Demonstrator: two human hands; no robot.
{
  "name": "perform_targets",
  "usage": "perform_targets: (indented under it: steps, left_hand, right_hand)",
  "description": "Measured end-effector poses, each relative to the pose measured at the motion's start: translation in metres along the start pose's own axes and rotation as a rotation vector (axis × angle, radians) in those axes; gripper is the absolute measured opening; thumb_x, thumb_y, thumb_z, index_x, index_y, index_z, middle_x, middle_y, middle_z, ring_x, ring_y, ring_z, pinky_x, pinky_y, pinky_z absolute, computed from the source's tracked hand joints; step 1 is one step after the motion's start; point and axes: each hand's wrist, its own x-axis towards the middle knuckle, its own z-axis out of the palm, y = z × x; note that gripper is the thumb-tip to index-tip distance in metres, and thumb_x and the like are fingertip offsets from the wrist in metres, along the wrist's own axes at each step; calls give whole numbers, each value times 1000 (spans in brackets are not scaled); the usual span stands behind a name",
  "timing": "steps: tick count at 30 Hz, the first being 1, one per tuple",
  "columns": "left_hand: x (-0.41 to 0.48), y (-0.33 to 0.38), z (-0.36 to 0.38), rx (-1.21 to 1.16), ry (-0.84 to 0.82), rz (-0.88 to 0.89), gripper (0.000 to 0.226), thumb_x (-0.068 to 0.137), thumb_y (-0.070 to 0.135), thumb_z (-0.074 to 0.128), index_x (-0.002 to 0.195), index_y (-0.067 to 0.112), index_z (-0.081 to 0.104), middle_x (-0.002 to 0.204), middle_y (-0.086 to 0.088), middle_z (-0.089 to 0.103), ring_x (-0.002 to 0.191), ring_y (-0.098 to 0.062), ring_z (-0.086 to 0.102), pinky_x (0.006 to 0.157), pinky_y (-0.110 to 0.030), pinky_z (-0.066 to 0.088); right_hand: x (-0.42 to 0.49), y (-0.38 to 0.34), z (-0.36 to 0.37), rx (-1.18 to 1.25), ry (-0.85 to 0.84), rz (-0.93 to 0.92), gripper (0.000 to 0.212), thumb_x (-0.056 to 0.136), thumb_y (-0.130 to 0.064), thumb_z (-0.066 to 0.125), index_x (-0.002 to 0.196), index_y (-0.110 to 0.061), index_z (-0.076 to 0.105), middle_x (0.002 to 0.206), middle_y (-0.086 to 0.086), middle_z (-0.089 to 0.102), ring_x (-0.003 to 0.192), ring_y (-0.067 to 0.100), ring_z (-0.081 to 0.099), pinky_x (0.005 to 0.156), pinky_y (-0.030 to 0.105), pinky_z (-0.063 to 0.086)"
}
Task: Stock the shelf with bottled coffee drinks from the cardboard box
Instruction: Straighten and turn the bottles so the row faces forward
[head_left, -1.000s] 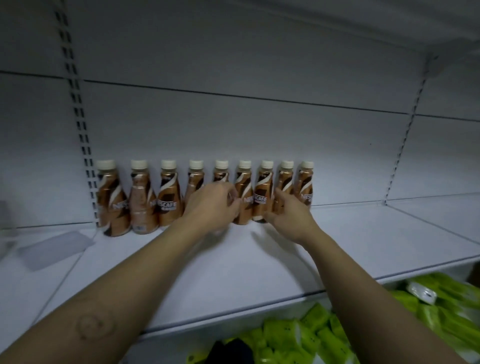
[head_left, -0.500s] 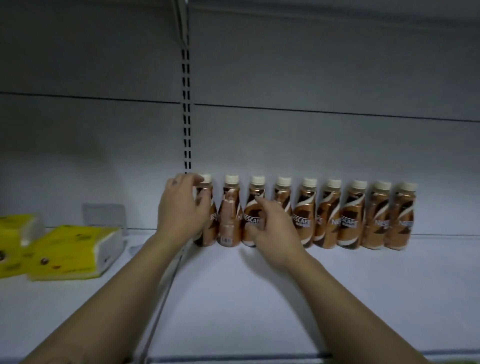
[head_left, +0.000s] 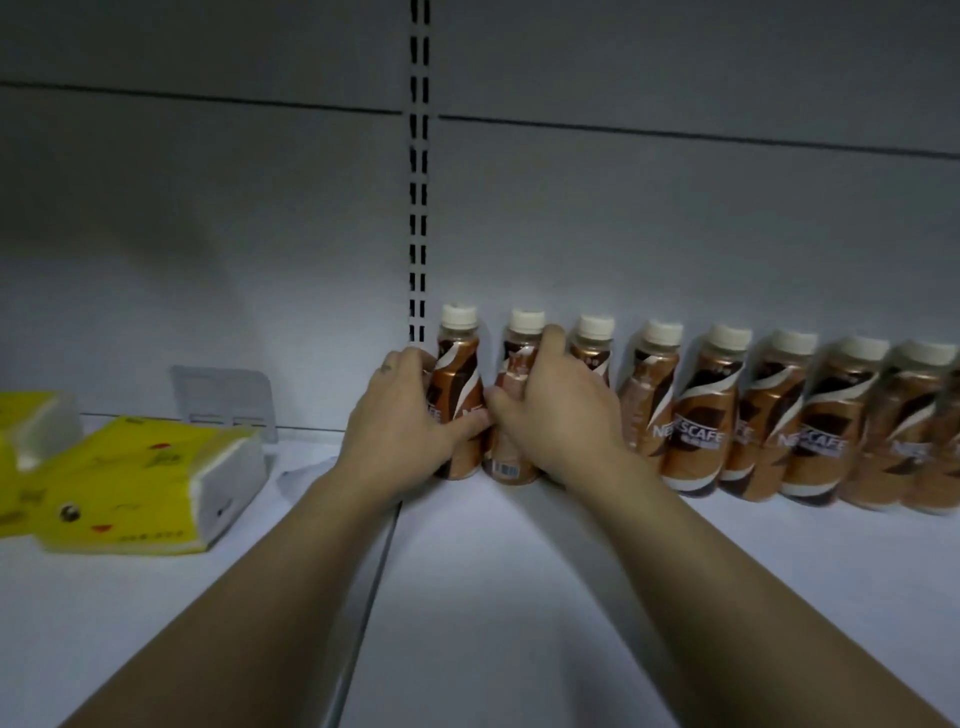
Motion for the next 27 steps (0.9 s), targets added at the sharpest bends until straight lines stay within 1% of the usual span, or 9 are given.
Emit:
perform_targets:
  steps: [3, 6, 11, 13, 17, 19, 22, 25, 27]
  left_hand:
    - [0, -2, 2, -36, -45, -72, 70, 52, 65, 75, 104, 30, 43, 99, 11, 49, 85, -5, 51, 70, -26, 46]
    - [1, -2, 2, -105, -73, -97, 65, 51, 60, 79, 100, 32, 46, 94, 15, 50, 79, -1, 52, 62, -17, 39]
    - [3, -5, -7, -163, -133, -98, 61, 57, 52, 83, 104, 36, 48, 95, 18, 58, 79, 3, 57, 62, -12, 40]
    - [3, -8, -11, -192, -145, -94, 62, 59, 48, 84, 107, 38, 46, 94, 22, 57, 79, 9, 56, 61, -10, 40]
    - [3, -9, -14, -251, -181, -91, 57, 65, 37, 84, 108, 37, 47, 98, 22, 58, 86, 10, 56, 69, -16, 44]
    - [2, -10, -14, -267, -189, -79, 53, 69, 31, 83, 108, 37, 47, 98, 22, 59, 87, 9, 56, 70, -16, 44]
    - [1, -10, -14, -251, -208, -47, 51, 73, 28, 80, 109, 38, 44, 100, 23, 56, 89, 5, 55, 71, -18, 44]
    - [2, -10, -14, -238, -195, -24, 53, 73, 25, 80, 110, 38, 44, 104, 18, 50, 92, 2, 52, 75, -19, 42]
    - [4, -9, -16, -203, -183, -1, 55, 72, 24, 80, 113, 35, 46, 105, 13, 46, 92, -1, 51, 81, -22, 42]
  right_hand:
    - [-1, 4, 4, 8, -16, -13, 60, 83, -44, 66, 128, -15, 37, 108, 6, 64, 95, 28, 64, 65, 32, 44]
    - [-5, 7, 3, 32, -20, -20, 68, 81, -47, 68, 133, -16, 37, 119, 5, 61, 106, 28, 61, 79, 38, 49]
    - [-6, 10, -1, 118, -74, -28, 75, 80, -44, 72, 139, -19, 33, 120, 3, 63, 108, 27, 62, 85, 40, 51]
    - [-6, 12, -1, 169, -92, -40, 75, 81, -38, 73, 141, -21, 32, 119, 1, 63, 107, 24, 63, 85, 38, 51]
    - [-4, 16, -4, 236, -146, -71, 69, 83, -29, 72, 139, -23, 32, 114, 0, 65, 101, 21, 64, 79, 33, 49]
    - [-1, 19, -5, 237, -180, -76, 64, 84, -28, 71, 136, -24, 34, 113, 0, 65, 102, 22, 64, 78, 34, 49]
    - [0, 19, -5, 160, -154, -98, 63, 83, -39, 70, 134, -25, 36, 114, -1, 64, 102, 23, 63, 82, 39, 52]
    - [0, 18, -3, 92, -57, -109, 61, 82, -56, 63, 130, -23, 44, 111, -2, 65, 102, 21, 62, 81, 37, 51]
    - [0, 14, -1, 54, 0, -90, 58, 83, -60, 58, 124, -20, 49, 106, 0, 65, 97, 22, 62, 77, 35, 50]
